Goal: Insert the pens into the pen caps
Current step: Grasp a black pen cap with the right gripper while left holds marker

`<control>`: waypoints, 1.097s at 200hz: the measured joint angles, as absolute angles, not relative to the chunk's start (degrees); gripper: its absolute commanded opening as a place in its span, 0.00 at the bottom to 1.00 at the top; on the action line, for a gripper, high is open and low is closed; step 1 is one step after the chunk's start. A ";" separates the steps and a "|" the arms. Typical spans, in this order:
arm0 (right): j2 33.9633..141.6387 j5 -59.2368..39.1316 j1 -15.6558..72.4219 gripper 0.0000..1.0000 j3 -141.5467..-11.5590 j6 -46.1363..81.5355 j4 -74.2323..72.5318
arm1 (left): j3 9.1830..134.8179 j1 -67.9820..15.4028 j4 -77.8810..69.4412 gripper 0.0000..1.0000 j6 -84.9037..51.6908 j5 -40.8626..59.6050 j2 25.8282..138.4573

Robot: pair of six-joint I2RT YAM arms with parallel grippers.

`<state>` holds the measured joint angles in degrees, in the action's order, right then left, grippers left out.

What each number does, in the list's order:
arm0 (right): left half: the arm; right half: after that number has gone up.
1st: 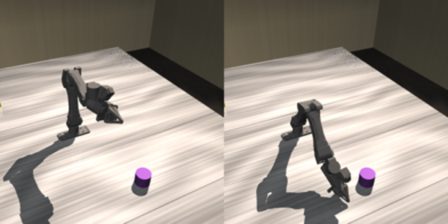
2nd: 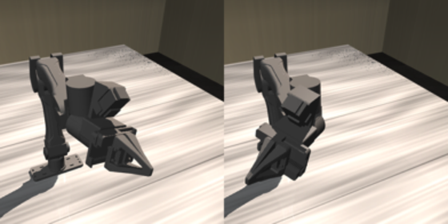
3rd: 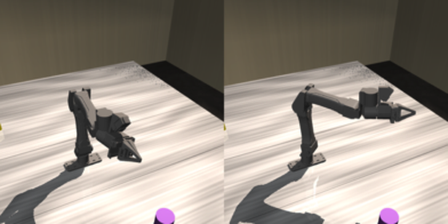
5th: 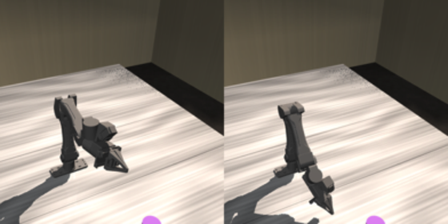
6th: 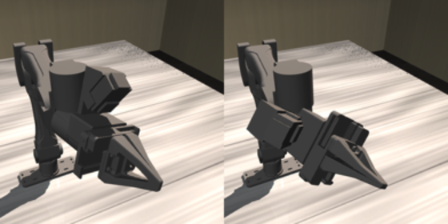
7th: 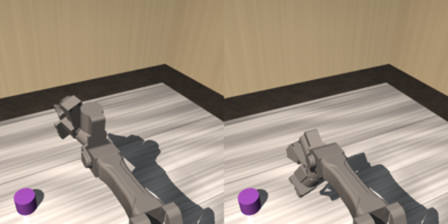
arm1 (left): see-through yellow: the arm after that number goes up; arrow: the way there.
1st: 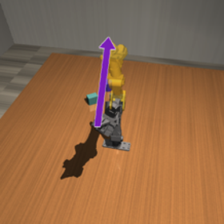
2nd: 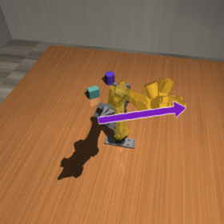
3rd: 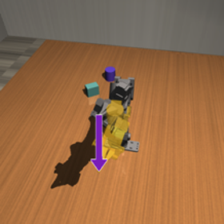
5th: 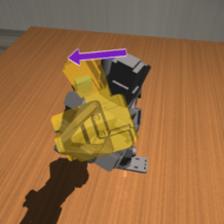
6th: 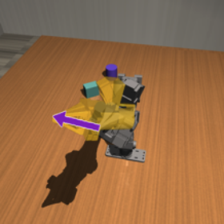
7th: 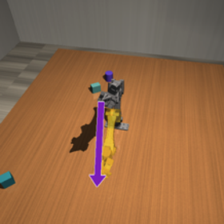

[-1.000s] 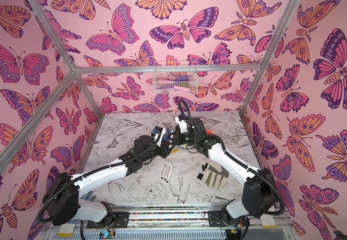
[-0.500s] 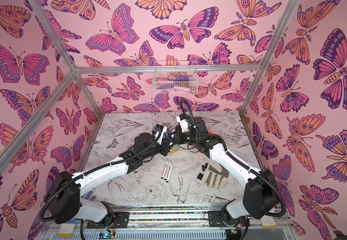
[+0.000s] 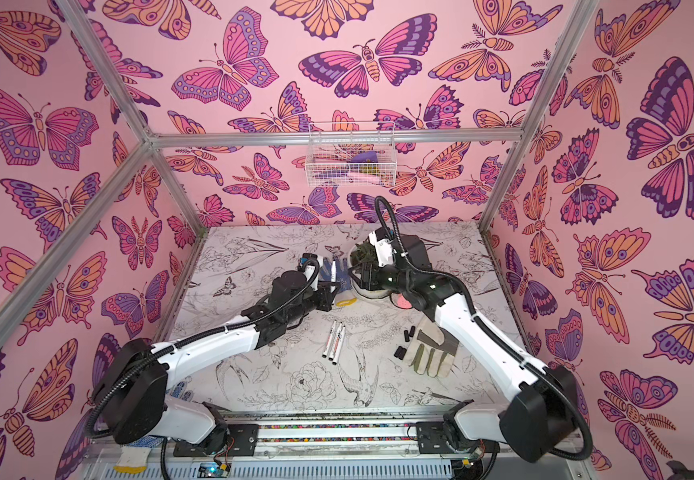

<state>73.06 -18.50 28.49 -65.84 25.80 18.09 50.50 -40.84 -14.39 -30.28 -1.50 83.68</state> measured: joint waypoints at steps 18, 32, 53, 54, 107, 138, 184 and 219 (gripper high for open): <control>68.97 -15.20 28.51 0.54 -63.02 24.08 23.49 | 49.08 -40.10 -12.78 0.00 -32.16 -5.85 82.94; 67.07 -13.15 28.53 0.53 -59.70 23.86 27.35 | 48.49 -39.42 -11.86 0.00 -33.15 -8.08 82.39; 65.98 -10.02 28.47 0.51 -54.43 23.99 32.99 | 48.40 -38.70 -11.66 0.00 -33.78 -9.80 82.26; 65.98 -9.91 28.42 0.51 -54.22 24.01 33.39 | 48.40 -38.70 -11.66 0.00 -33.78 -9.89 82.26; 73.95 -10.55 23.44 0.46 -54.81 24.49 40.38 | 48.36 -38.63 -11.55 0.00 -33.95 -10.55 82.24; 77.97 -11.86 20.95 0.43 -55.29 25.78 39.77 | 47.42 -38.63 -11.46 0.00 -33.95 -10.96 81.52; 85.10 -12.49 15.27 0.42 -59.61 27.00 36.12 | 46.54 -38.63 -10.72 0.00 -33.93 -12.29 79.33; 92.14 -11.46 13.23 0.41 -64.53 26.98 32.95 | 46.57 -38.63 -10.52 0.00 -33.91 -12.45 79.00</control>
<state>92.14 -11.46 13.23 -64.53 26.98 32.95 46.57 -38.63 -10.52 -33.91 -12.45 79.00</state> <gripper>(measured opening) 0.411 0.157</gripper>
